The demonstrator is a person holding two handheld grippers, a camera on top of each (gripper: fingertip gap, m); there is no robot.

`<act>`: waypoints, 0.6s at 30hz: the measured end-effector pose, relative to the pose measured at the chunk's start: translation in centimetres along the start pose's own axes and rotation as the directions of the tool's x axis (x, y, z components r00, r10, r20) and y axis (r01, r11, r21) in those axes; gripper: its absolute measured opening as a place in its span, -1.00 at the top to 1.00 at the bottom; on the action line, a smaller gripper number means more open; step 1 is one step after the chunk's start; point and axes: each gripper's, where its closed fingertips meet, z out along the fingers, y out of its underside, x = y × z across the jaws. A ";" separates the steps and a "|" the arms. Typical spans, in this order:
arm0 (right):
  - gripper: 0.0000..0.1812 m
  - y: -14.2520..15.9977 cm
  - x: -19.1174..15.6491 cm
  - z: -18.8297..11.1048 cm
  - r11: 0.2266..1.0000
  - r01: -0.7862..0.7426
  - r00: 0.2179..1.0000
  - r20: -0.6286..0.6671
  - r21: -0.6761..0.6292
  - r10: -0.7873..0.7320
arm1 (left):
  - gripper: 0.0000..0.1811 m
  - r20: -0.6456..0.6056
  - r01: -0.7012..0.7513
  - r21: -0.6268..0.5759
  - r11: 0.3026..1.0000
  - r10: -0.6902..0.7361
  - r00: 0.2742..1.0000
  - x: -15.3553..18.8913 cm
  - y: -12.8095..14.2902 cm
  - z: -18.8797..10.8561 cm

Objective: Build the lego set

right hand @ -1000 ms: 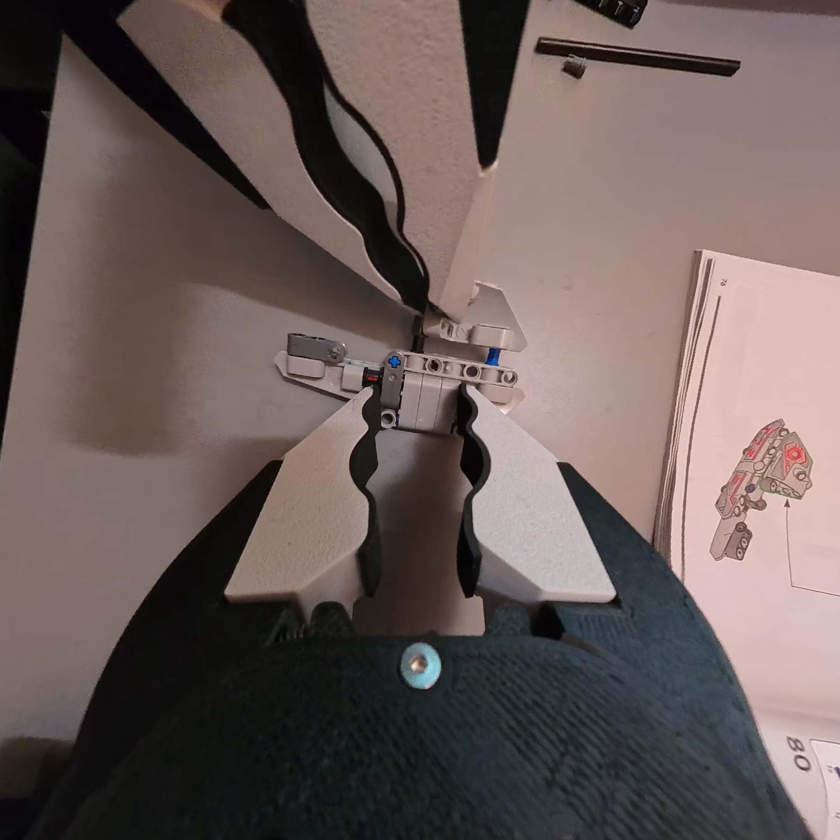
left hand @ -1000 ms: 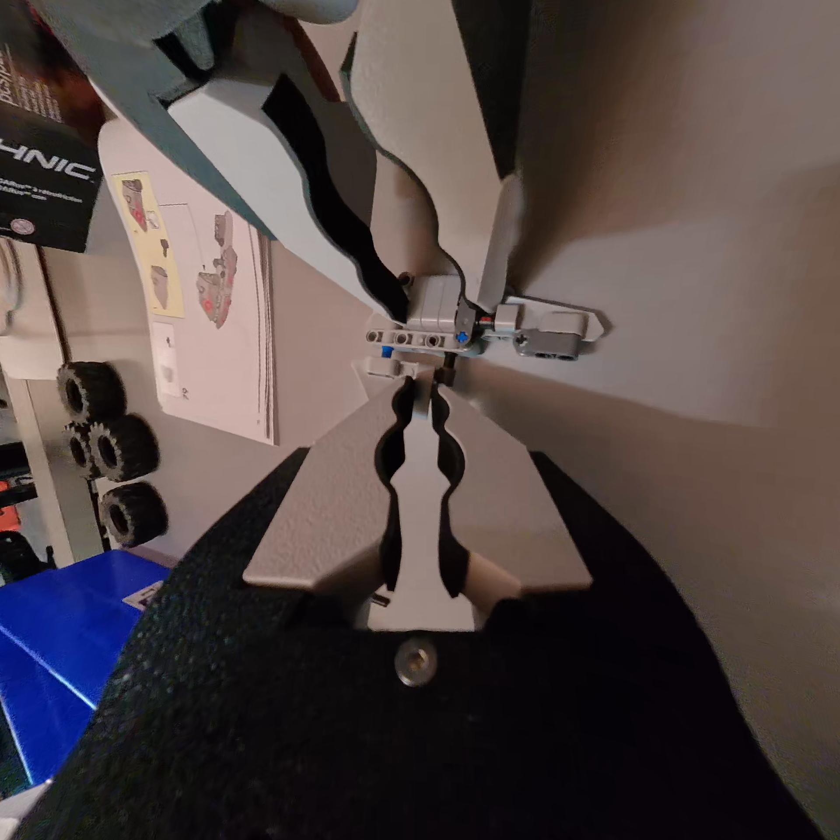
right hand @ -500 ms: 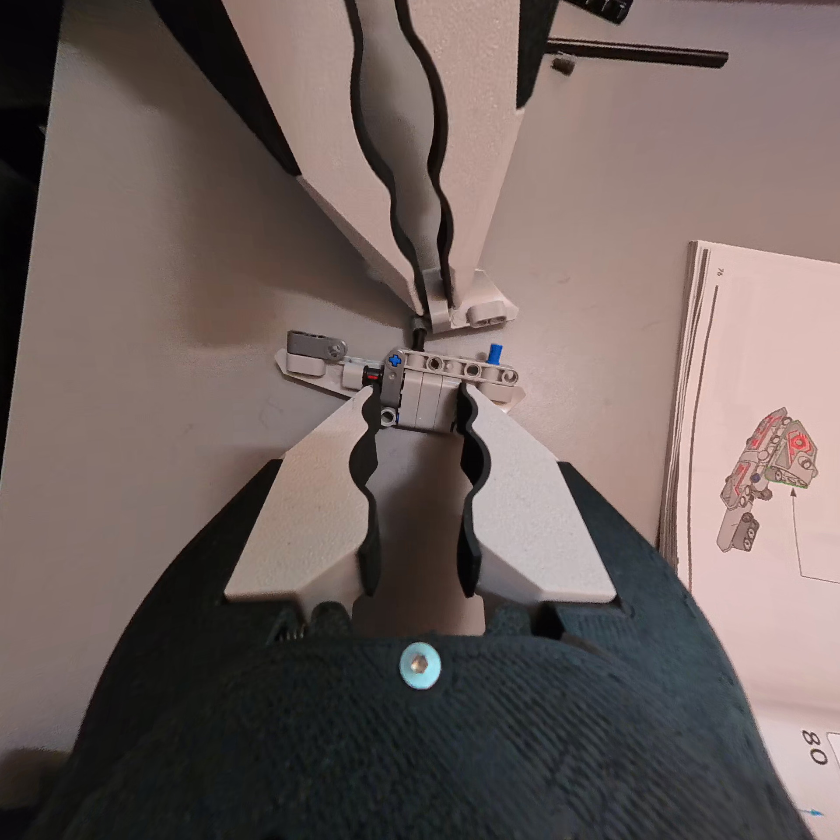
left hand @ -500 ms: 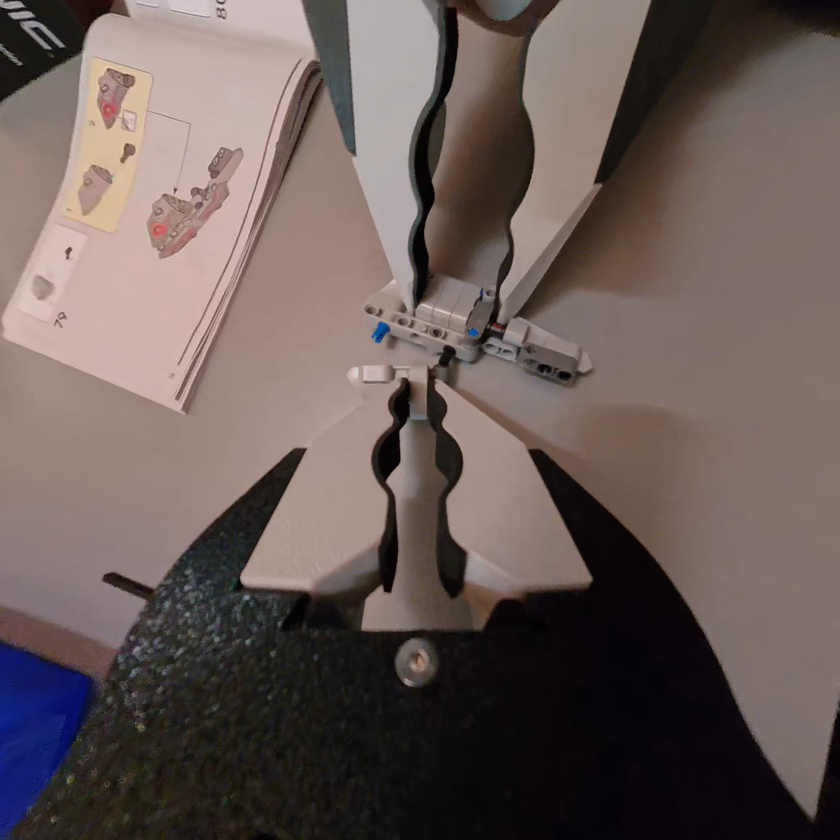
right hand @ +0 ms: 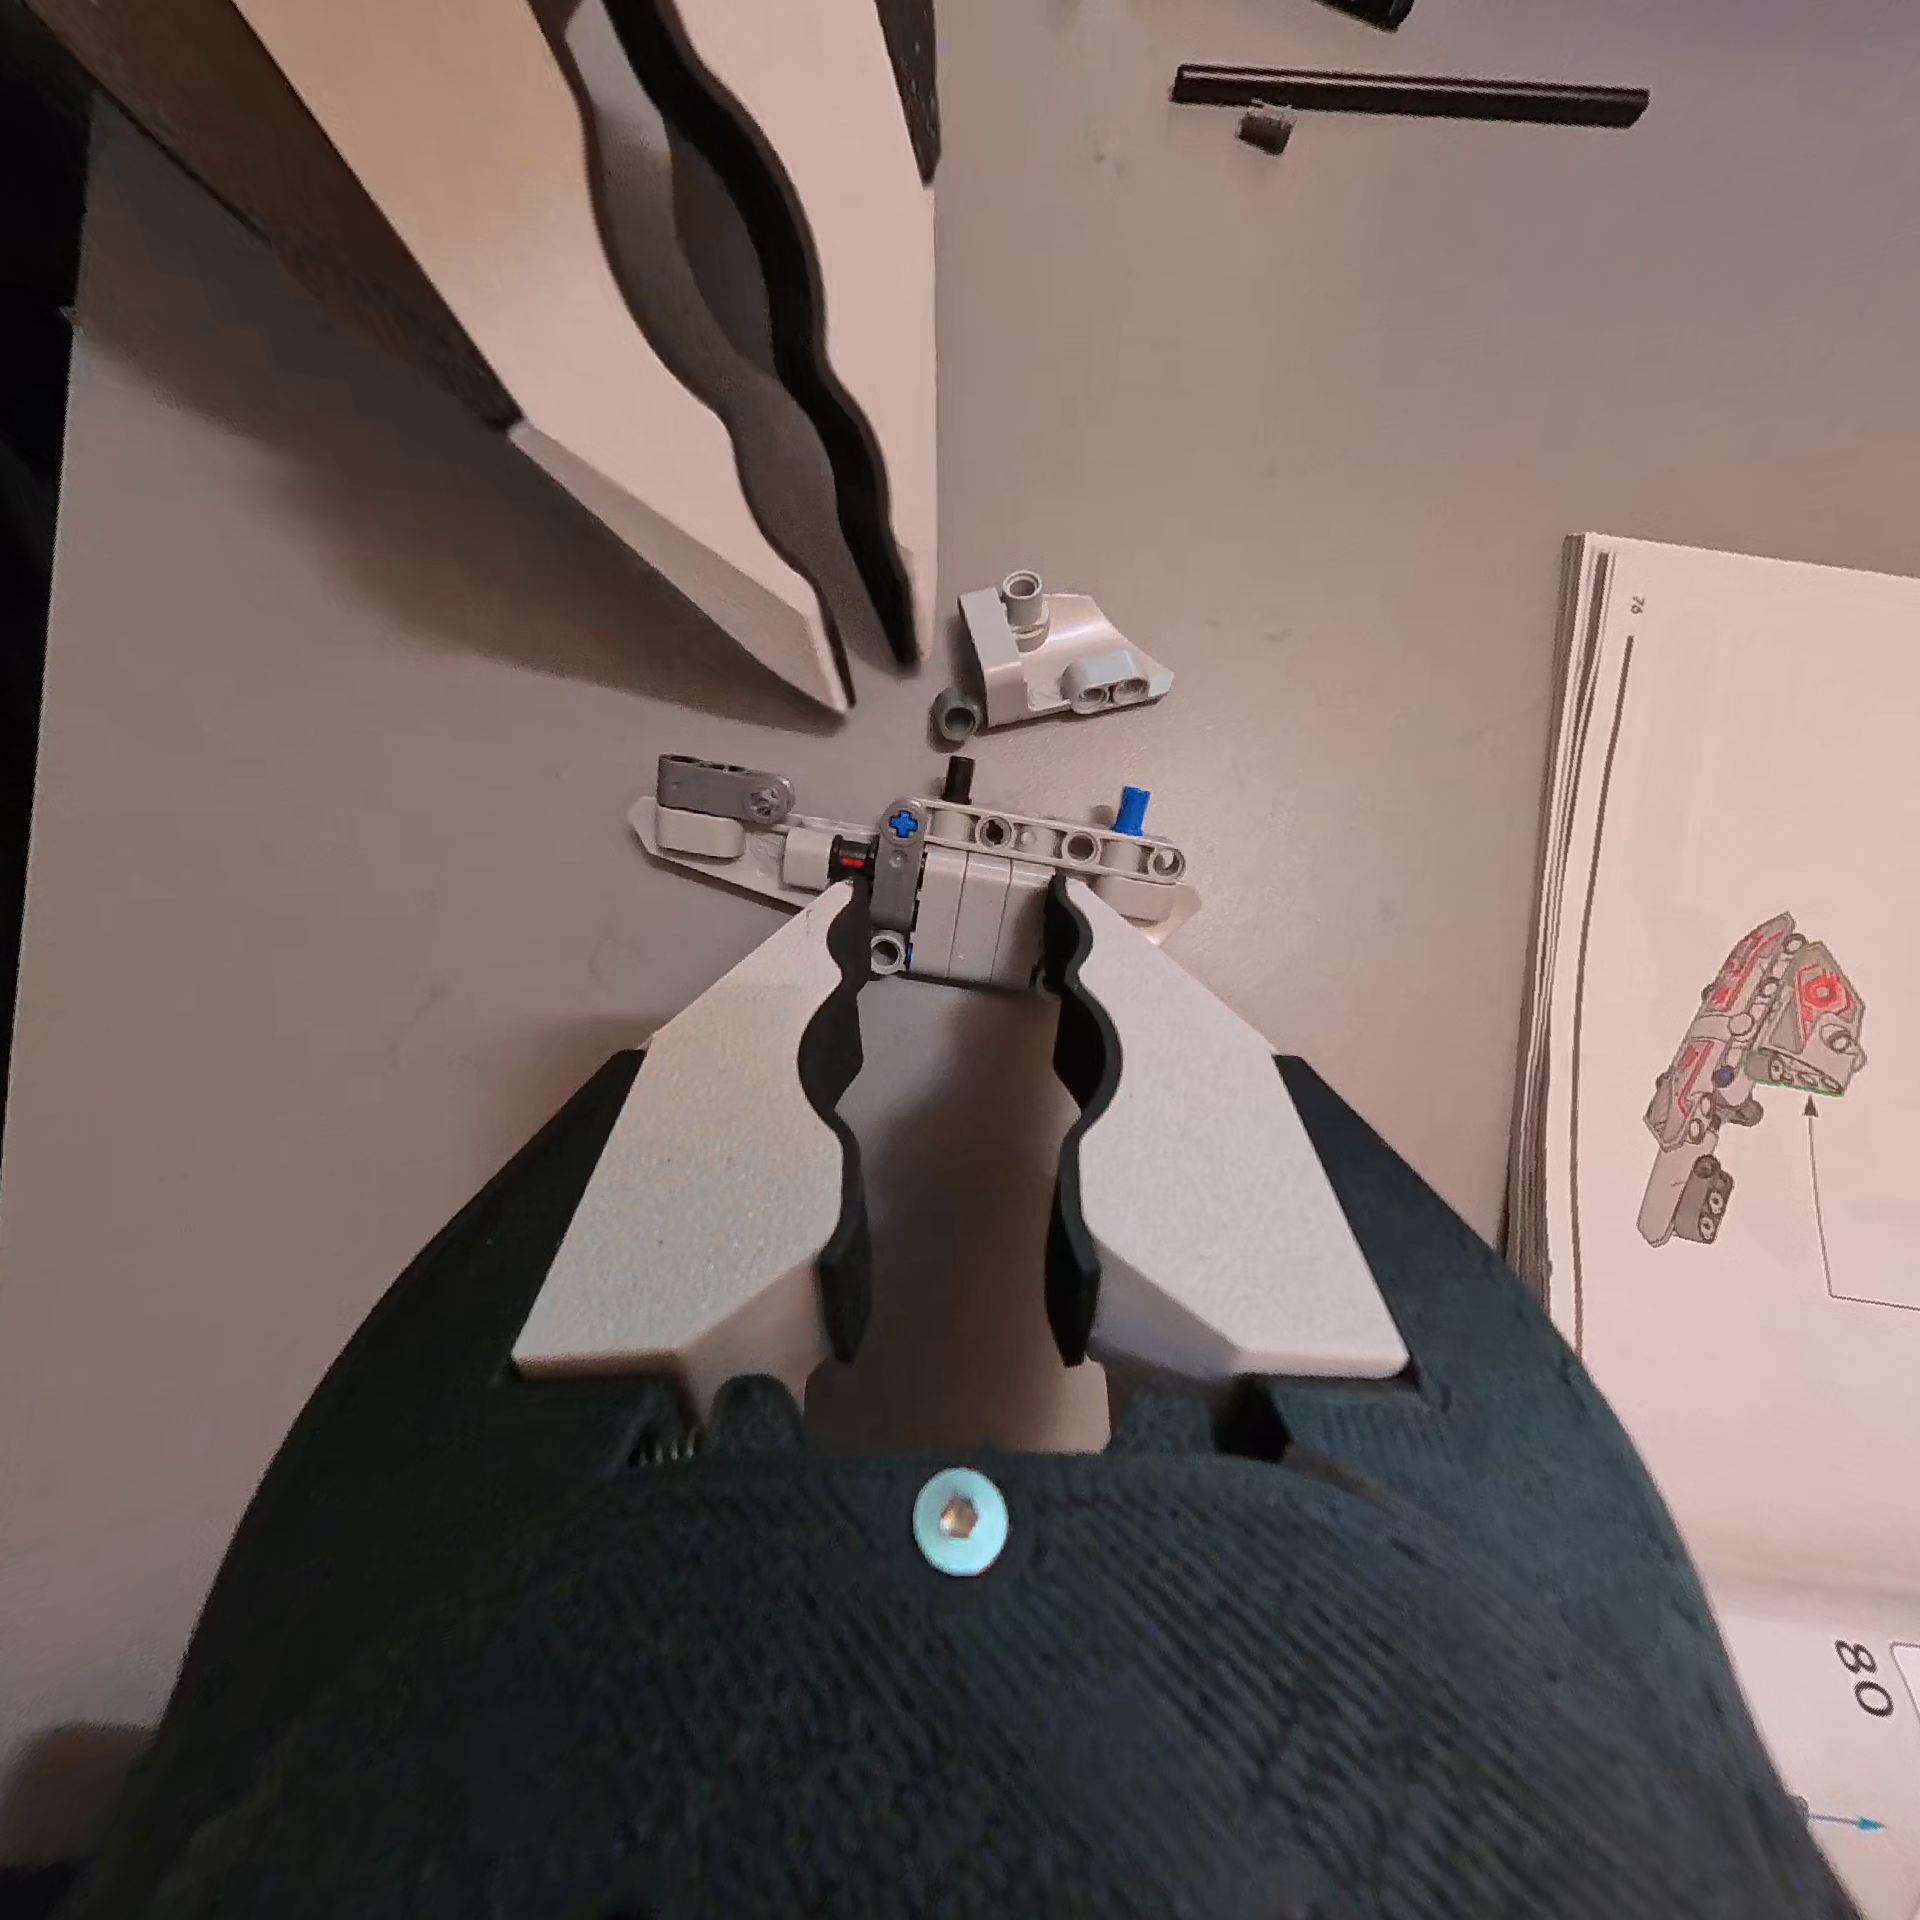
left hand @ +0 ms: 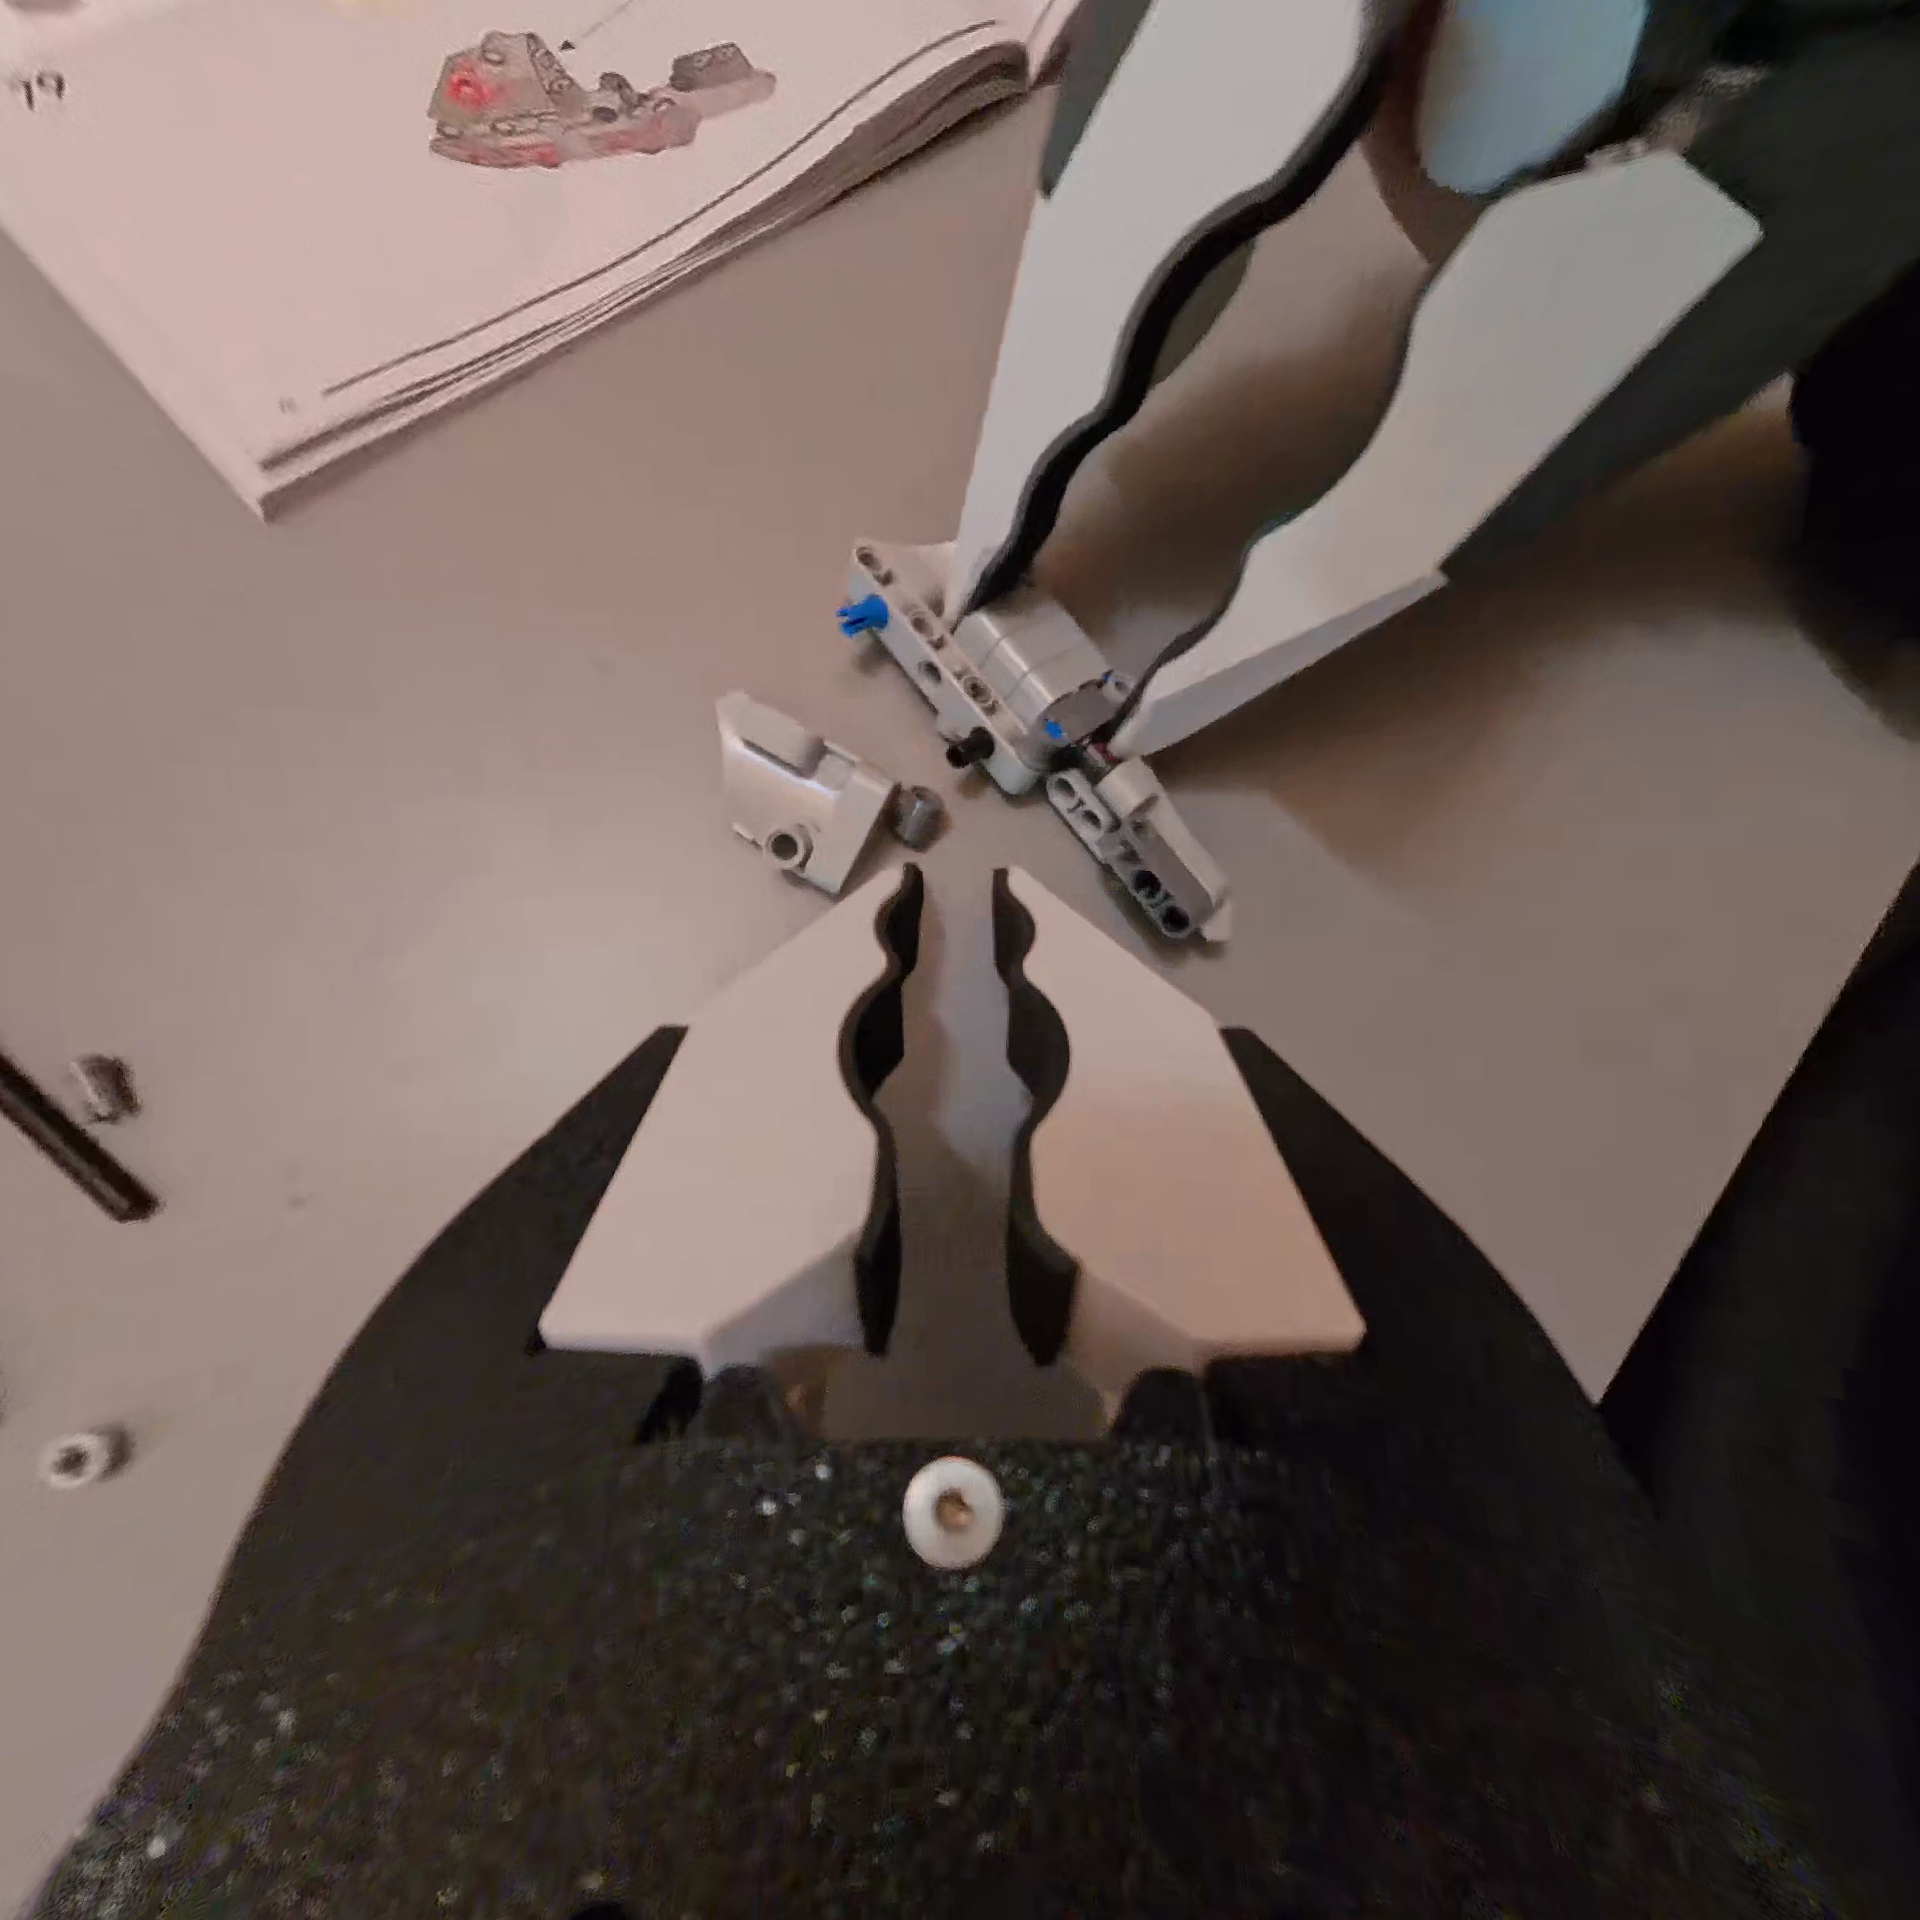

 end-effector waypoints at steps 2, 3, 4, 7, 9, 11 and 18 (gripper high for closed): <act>0.64 0.0 0.0 0.0 1.000 0.005 1.000 -0.003 -0.003 -0.005 | 0.88 -0.009 0.055 0.050 0.997 -0.055 0.998 -0.1 -0.6 0.5; 0.64 0.0 0.0 0.0 1.000 0.004 1.000 -0.001 -0.002 -0.004 | 0.88 -0.001 0.068 0.068 0.995 -0.068 0.998 -0.3 -0.8 0.6; 0.64 0.0 0.0 0.0 1.000 0.003 1.000 0.001 0.000 -0.003 | 0.87 0.014 0.071 0.082 0.994 -0.072 0.997 -0.7 -1.0 0.7; 0.64 0.0 0.0 0.0 1.000 0.003 1.000 0.002 0.001 -0.003 | 0.90 0.016 -0.039 0.078 0.996 0.038 0.999 -0.4 -1.1 0.9; 0.64 0.0 0.0 0.0 1.000 0.002 1.000 0.003 0.003 -0.002 | 0.88 0.068 -0.171 0.026 0.985 0.169 0.983 -0.7 -0.6 0.4; 0.64 0.0 0.0 0.0 1.000 0.003 1.000 0.006 0.007 -0.003 | 0.88 0.158 -0.237 0.002 0.971 0.234 0.959 -2.1 -0.5 -0.6; 0.64 0.0 0.0 0.0 1.000 0.015 1.000 0.005 0.004 -0.015 | 0.65 0.053 -0.236 0.116 0.965 0.231 0.971 -3.8 -1.3 -0.7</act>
